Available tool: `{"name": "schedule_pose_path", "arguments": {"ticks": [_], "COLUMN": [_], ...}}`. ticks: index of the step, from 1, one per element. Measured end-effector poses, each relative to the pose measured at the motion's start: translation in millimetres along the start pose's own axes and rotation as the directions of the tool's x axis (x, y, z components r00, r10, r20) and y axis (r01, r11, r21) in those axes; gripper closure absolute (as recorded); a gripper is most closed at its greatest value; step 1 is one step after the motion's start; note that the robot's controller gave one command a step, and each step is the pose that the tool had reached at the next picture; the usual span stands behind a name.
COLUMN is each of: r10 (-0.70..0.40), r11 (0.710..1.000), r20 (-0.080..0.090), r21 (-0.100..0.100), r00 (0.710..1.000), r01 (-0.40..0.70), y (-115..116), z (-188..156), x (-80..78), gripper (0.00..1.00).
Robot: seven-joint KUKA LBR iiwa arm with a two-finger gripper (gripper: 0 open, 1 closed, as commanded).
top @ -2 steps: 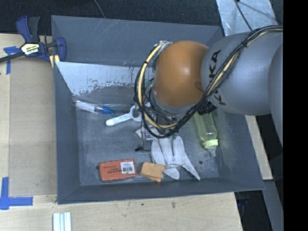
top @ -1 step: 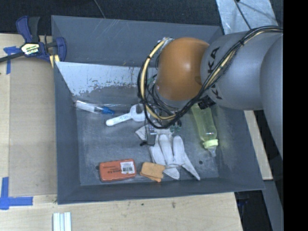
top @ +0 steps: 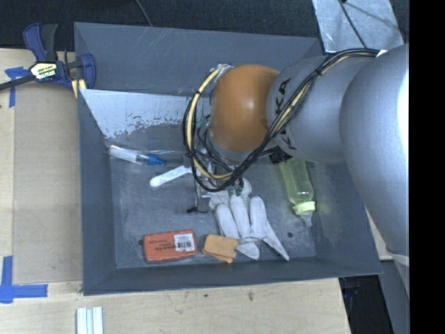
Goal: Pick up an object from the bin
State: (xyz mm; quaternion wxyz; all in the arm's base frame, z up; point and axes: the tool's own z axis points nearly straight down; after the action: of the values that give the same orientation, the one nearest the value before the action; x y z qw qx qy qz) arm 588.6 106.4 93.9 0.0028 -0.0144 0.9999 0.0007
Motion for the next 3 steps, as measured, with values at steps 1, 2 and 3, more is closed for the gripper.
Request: {"name": "schedule_pose_path", "arguments": {"ticks": [1,2,3], "r10": [0.043,0.043,0.042], "r11": [0.999,0.999,0.999], "r20": [0.0,0.0,-0.002], "r21": [0.0,0.0,0.001], "r00": [0.999,0.999,0.999], "r01": [-0.043,-0.043,-0.042], "y": [-16,-16,-15], "z": [22,22,5], "x": [-8.4,-8.4,-4.4], "gripper": [1.0,1.0,1.0]}}
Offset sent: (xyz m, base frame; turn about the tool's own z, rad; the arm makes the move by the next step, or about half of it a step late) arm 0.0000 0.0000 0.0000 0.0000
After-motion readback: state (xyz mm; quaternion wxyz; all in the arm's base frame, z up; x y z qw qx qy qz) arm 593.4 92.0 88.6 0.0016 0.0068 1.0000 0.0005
